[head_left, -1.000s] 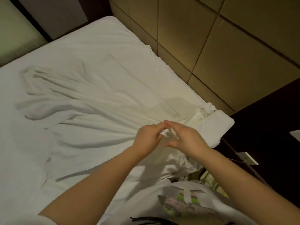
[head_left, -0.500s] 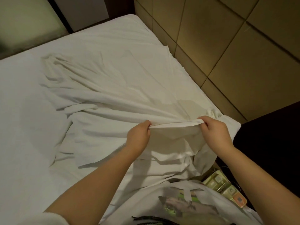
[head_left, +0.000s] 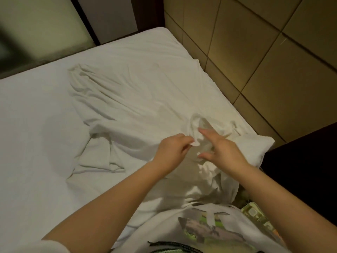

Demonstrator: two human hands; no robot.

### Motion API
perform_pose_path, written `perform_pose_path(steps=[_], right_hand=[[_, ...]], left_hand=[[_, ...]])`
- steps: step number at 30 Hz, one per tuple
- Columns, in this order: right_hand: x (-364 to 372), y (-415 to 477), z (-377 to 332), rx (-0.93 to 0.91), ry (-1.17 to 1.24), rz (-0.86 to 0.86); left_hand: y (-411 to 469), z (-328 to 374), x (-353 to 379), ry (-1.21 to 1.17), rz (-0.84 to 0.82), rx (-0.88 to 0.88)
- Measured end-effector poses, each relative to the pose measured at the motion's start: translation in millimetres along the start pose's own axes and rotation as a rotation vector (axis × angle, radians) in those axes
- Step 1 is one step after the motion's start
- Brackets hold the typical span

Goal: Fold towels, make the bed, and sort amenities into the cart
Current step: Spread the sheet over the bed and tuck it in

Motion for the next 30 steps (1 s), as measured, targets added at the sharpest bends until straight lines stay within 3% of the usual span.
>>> perform_pose_path(steps=[3, 7, 10, 14, 19, 30], right_hand=[[12.3, -1.1, -19.5, -0.107, 0.047, -0.042], [10.5, -6.0, -9.5, -0.136, -0.065, -0.093], [-3.6, -9.8, -3.6, -0.124, 0.005, 0.028], [-19.0, -16.4, 1.5, -0.063, 0.170, 0.097], [-35.9, -19.5, 21.2, 0.010, 0.238, 0.103], [-60.5, -27.7, 51.7, 0.201, 0.296, 0.275]], left_hand=[[-7.0, 33.1, 2.5, -0.022, -0.041, 0.029], [-22.8, 47.8, 1.8, -0.066, -0.011, -0.114], [-36.0, 45.5, 6.9, -0.073, -0.025, -0.252], [-70.4, 19.2, 10.4, 0.022, 0.033, -0.493], [-106.9, -13.4, -5.8, 0.136, 0.156, -0.660], [-130.4, -95.4, -8.4, 0.266, 0.108, -0.784]])
Point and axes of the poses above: each hand's wrist, its own y-axis towards the middle knuckle, its own x-axis out of the palm, z = x × y, the point moved 7 cm from there along y, towards the middle knuckle, and after that the axes turned 10 degrees about y, right-handed, at the moved point
